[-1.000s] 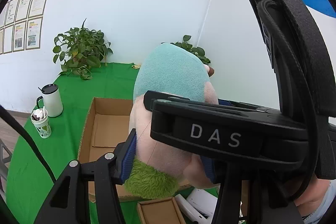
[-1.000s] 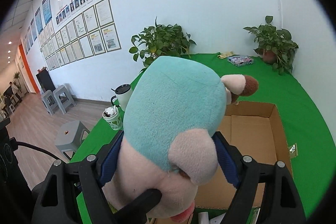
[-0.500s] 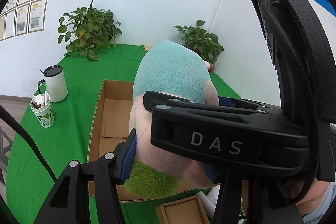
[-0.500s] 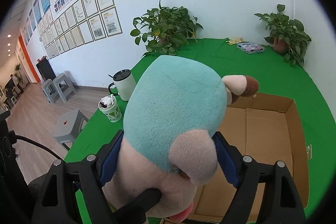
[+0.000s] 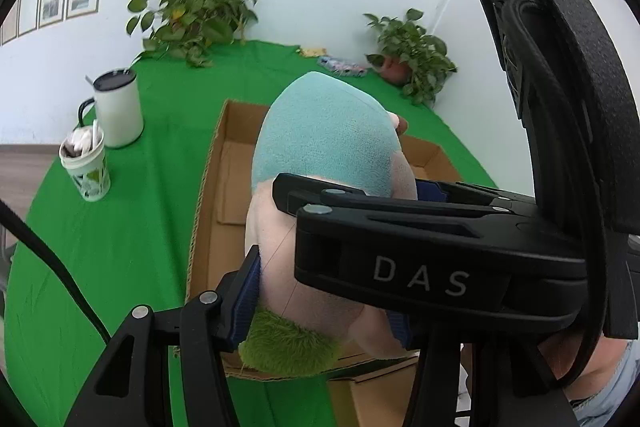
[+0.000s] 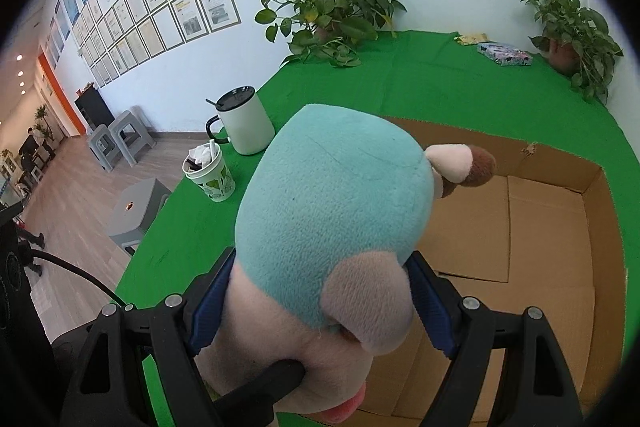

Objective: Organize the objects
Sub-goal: 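Lift the plush pig with both grippers and carry it over the large box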

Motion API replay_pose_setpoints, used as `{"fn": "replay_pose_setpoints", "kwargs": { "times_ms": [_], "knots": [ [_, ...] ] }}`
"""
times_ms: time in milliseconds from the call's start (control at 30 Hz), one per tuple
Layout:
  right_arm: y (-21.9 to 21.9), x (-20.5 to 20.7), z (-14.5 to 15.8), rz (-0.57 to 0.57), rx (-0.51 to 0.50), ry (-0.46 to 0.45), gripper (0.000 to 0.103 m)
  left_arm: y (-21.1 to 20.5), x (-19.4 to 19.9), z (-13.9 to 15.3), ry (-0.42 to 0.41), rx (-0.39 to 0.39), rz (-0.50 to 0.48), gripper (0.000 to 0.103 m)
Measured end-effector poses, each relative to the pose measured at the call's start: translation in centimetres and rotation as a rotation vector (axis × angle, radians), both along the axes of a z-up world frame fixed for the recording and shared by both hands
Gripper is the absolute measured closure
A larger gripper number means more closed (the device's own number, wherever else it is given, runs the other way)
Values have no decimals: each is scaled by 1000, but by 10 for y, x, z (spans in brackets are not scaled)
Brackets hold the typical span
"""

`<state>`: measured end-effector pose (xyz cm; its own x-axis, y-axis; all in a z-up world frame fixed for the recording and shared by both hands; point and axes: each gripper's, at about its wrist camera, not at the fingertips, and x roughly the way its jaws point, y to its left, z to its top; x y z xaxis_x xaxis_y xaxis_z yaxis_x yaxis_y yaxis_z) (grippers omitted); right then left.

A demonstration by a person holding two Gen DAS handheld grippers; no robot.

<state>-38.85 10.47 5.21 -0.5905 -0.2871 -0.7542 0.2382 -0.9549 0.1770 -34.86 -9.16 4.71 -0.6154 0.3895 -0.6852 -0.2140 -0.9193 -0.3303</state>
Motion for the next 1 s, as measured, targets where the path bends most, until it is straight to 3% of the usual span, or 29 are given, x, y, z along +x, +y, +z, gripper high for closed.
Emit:
{"fn": "replay_pose_setpoints", "kwargs": {
  "times_ms": [367, 500, 800, 933, 1000],
  "knots": [
    [-13, -35, -58, 85, -79, -204, 21, -34, -29, -62, -163, -22, 58, 52],
    [-13, -47, -79, 86, -138, -286, 19, -45, -36, -77, -188, -2, 68, 52],
    [20, -38, -59, 97, -291, -292, 17, -40, -34, -79, -207, 33, 58, 52],
    [13, -33, -76, 83, -185, -327, 22, -28, -30, -82, -211, -19, 22, 46],
    [12, -31, -77, 78, -197, -301, 23, -29, -25, -79, -195, -25, 34, 46]
  ]
}}
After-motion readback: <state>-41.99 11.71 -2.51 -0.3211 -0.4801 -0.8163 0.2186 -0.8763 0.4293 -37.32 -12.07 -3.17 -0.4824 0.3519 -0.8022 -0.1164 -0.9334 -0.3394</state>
